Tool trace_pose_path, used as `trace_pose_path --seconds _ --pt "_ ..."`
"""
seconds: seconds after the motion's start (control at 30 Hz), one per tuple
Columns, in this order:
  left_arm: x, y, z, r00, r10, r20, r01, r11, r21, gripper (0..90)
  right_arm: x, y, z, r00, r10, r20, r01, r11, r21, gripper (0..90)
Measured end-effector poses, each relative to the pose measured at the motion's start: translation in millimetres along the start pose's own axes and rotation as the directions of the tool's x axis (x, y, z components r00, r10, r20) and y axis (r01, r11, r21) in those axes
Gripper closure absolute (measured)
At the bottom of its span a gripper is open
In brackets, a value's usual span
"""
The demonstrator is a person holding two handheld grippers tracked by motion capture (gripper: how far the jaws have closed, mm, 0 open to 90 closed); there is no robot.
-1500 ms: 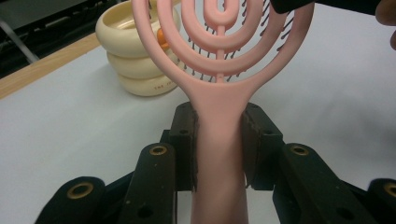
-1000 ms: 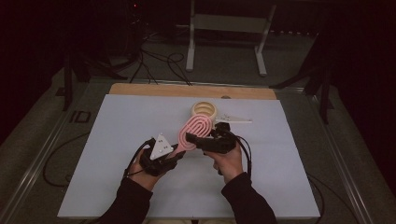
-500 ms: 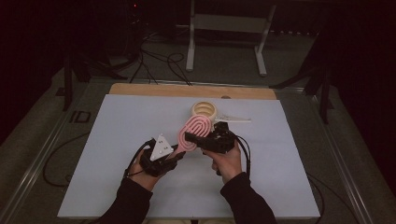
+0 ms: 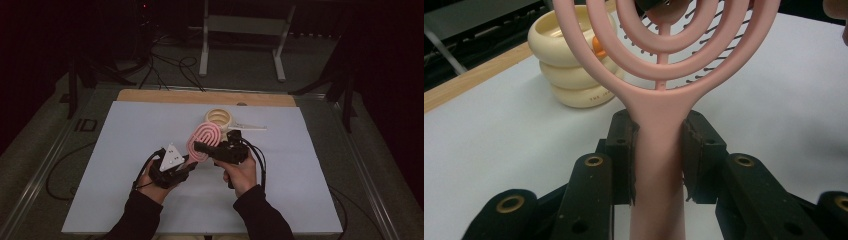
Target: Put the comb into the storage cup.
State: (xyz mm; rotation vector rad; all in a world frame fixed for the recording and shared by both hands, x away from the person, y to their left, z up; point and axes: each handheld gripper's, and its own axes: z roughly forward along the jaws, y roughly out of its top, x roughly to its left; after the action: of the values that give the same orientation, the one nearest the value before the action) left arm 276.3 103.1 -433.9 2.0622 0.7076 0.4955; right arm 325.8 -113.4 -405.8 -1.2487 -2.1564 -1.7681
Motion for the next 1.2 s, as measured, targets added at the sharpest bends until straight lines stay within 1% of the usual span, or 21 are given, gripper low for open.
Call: trace_pose_path --seconds 0.1,0.27,0.37,0.4,0.43,0.47,0.5,0.6,0.63,0.67,0.73,0.77,0.8,0.83,0.93,1.03,1.07,1.1,1.13,1.17,1.2 --pt "-0.1 -0.1 -0.2 1.0 -0.005 0.0 0.005 1.0 -0.007 70.0 1.6 0.4 0.1 1.0 0.009 -0.002 -0.009 1.0 -0.001 63.5" --pt "0.0 -0.1 -0.4 1.0 -0.003 -0.001 0.003 0.9999 -0.011 69.0 2.6 0.7 -0.4 1.0 -0.004 0.0 0.004 1.0 -0.004 63.6" --pt "0.5 -0.4 -1.3 1.0 0.001 -0.008 -0.001 0.9999 -0.015 61.1 2.5 1.3 -2.0 0.9999 -0.01 0.013 0.01 1.0 -0.015 63.6" --pt "1.4 -0.4 -2.0 1.0 -0.004 -0.005 0.004 0.9998 -0.018 61.1 2.5 1.3 -2.0 0.9999 -0.01 0.013 0.01 1.0 -0.015 63.6" --pt "2.6 -0.5 -2.8 0.9998 -0.015 -0.016 0.014 0.9994 -0.033 58.1 1.9 1.6 -2.6 0.9999 -0.009 0.009 0.009 1.0 -0.018 63.6" --pt "3.4 -0.8 -3.4 0.9994 -0.027 -0.02 0.026 0.9989 -0.039 52.4 1.8 2.1 -3.8 0.9999 -0.007 0.012 0.007 1.0 -0.019 63.7" --pt "3.4 -0.8 -3.4 0.9994 -0.027 -0.02 0.026 0.9989 -0.039 49.2 1.8 2.1 -3.8 0.9999 -0.007 0.012 0.007 1.0 -0.019 63.7" --pt "3.4 -0.8 -3.4 0.9994 -0.027 -0.02 0.026 0.9989 -0.039 49.2 1.7 2.3 -4.3 0.9999 -0.008 0.013 0.008 1.0 -0.02 63.7" --pt "8.8 -2.5 -8.8 0.9963 -0.073 -0.045 0.069 0.9938 -0.088 49.2 1.7 2.3 -4.3 0.9999 -0.008 0.013 0.008 1.0 -0.02 63.7" --pt "9.4 -2.7 -10.4 0.995 -0.074 -0.068 0.067 0.9931 -0.097 29.0 2.0 2.8 -5.4 0.9999 -0.007 0.012 0.007 1.0 -0.025 63.6" --pt "9.9 -2.6 -11.3 0.9934 -0.085 -0.078 0.077 0.9918 -0.102 17.0 1.9 2.8 -5.4 0.9999 -0.008 0.011 0.009 1.0 -0.026 63.6" --pt "12.1 -2.2 -12.3 0.9925 -0.094 -0.078 0.086 0.9916 -0.097 17.0 1.9 2.8 -5.3 0.9999 -0.011 0.01 0.011 1.0 -0.027 63.6" --pt "13.7 -2.3 -13.0 0.9931 -0.092 -0.072 0.086 0.9926 -0.086 11.0 2.1 2.9 -5.1 0.9999 -0.013 0.009 0.013 1.0 -0.027 63.6" --pt "16.0 -3.1 -14.5 0.9924 -0.101 -0.071 0.095 0.9924 -0.078 0.3 2.6 2.9 -4.9 0.9998 -0.016 0.009 0.017 1.0 -0.024 63.6" --pt "18.4 -5.7 -18.1 0.9911 -0.114 -0.069 0.107 0.99 -0.092 0.3 2.6 2.9 -4.8 0.9998 -0.017 0.009 0.017 1.0 -0.023 63.6" --pt "24.9 -11.6 -26.1 0.986 -0.143 -0.086 0.132 0.9839 -0.121 0.2 2.2 3.7 -7.0 0.9998 -0.018 0.012 0.018 1.0 -0.025 63.6" --pt "24.9 -11.6 -26.1 0.986 -0.143 -0.086 0.132 0.9839 -0.121 0.2 2.2 3.7 -7.0 0.9998 -0.018 0.012 0.018 1.0 -0.025 63.6" --pt "28.9 -14.3 -30.9 0.9835 -0.159 -0.086 0.147 0.9801 -0.134 0.2 1.6 3.9 -7.7 0.9997 -0.018 0.016 0.018 1.0 -0.021 63.6" --pt "28.9 -14.3 -30.9 0.9835 -0.159 -0.086 0.147 0.9801 -0.134 0.2 1.6 3.9 -7.7 0.9997 -0.018 0.016 0.018 1.0 -0.021 63.6" --pt "32.5 -17.3 -35.2 0.981 -0.173 -0.087 0.159 0.9767 -0.144 0.2 0.7 4.1 -7.6 0.9995 -0.024 0.022 0.024 1.0 -0.02 63.6" --pt "32.5 -17.3 -35.2 0.981 -0.173 -0.087 0.159 0.9767 -0.144 0.2 0.7 4.1 -7.6 0.9995 -0.024 0.022 0.024 1.0 -0.02 63.6"
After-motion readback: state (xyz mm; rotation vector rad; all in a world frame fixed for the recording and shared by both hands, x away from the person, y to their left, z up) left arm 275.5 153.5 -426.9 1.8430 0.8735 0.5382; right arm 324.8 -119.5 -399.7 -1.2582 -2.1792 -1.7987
